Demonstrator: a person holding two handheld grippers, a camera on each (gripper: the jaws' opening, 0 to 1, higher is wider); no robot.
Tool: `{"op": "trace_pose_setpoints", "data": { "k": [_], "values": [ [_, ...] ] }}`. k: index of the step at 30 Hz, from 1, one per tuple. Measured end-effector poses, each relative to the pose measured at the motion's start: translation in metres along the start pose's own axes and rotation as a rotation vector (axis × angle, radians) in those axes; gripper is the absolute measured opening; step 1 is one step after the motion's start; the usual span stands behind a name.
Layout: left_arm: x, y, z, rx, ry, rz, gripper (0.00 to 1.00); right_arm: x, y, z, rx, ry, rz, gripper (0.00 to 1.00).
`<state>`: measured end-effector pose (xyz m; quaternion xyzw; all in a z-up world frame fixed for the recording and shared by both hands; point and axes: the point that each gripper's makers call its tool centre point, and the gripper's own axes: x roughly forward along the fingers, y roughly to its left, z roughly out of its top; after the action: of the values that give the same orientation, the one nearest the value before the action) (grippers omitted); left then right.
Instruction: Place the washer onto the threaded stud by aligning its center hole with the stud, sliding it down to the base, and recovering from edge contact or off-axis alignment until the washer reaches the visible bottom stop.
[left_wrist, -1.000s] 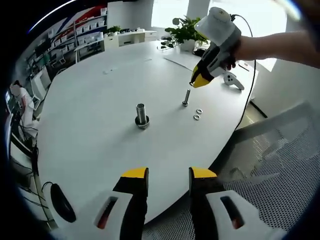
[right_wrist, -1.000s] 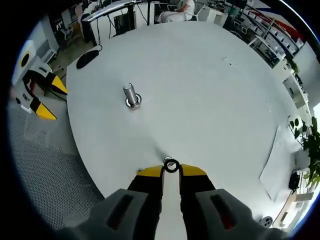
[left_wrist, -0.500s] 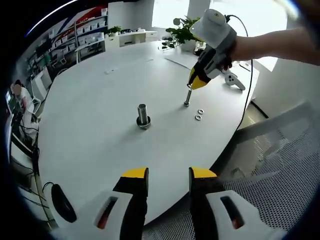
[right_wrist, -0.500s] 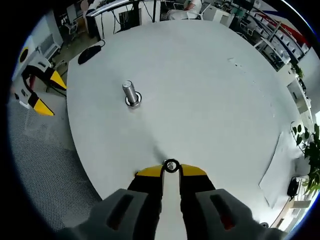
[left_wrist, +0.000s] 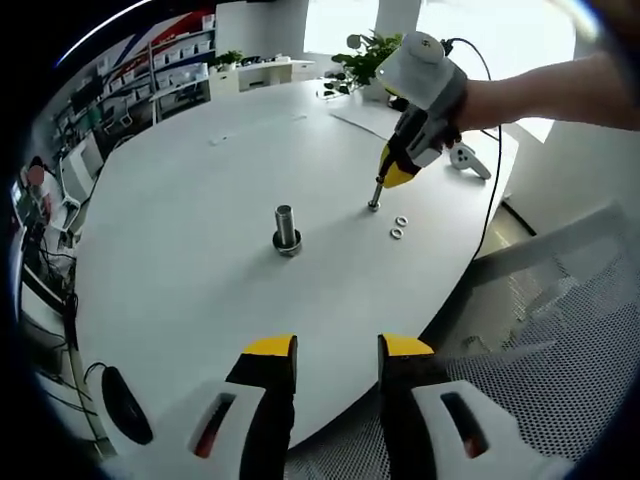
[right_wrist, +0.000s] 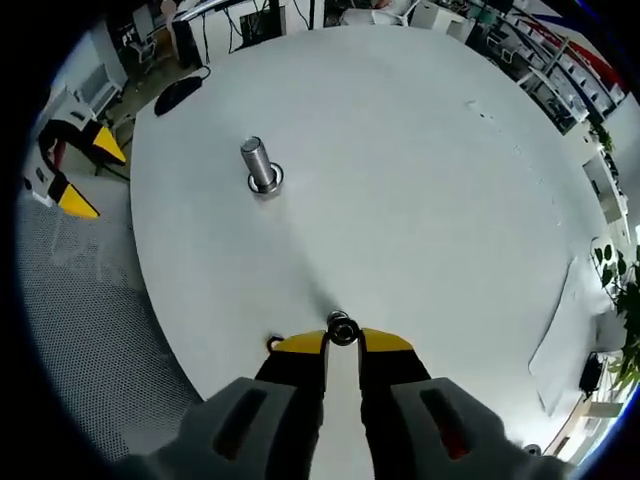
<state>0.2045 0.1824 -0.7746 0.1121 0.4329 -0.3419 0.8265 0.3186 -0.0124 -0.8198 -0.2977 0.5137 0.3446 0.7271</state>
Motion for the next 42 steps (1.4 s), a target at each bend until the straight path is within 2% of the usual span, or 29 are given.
{"op": "trace_pose_setpoints", "data": {
  "k": [13, 25, 29, 32, 42],
  "values": [
    [0.000, 0.001, -0.002, 0.000, 0.007, 0.005, 0.31, 0.025, 0.002, -0.013, 0.012, 0.043, 0.022, 0.14],
    [0.000, 0.003, -0.003, -0.006, 0.007, 0.012, 0.31, 0.036, 0.003, -0.020, 0.021, 0.072, 0.033, 0.14],
    [0.000, 0.002, -0.003, -0.002, 0.010, 0.012, 0.31, 0.037, 0.003, -0.021, 0.031, 0.070, 0.032, 0.16],
    [0.000, 0.003, -0.003, -0.002, 0.010, 0.014, 0.31, 0.036, 0.004, -0.023, 0.041, 0.074, 0.032, 0.22],
    [-0.001, 0.003, -0.001, -0.002, 0.004, 0.012, 0.31, 0.021, 0.003, -0.039, 0.059, 0.079, 0.024, 0.22]
  ]
}}
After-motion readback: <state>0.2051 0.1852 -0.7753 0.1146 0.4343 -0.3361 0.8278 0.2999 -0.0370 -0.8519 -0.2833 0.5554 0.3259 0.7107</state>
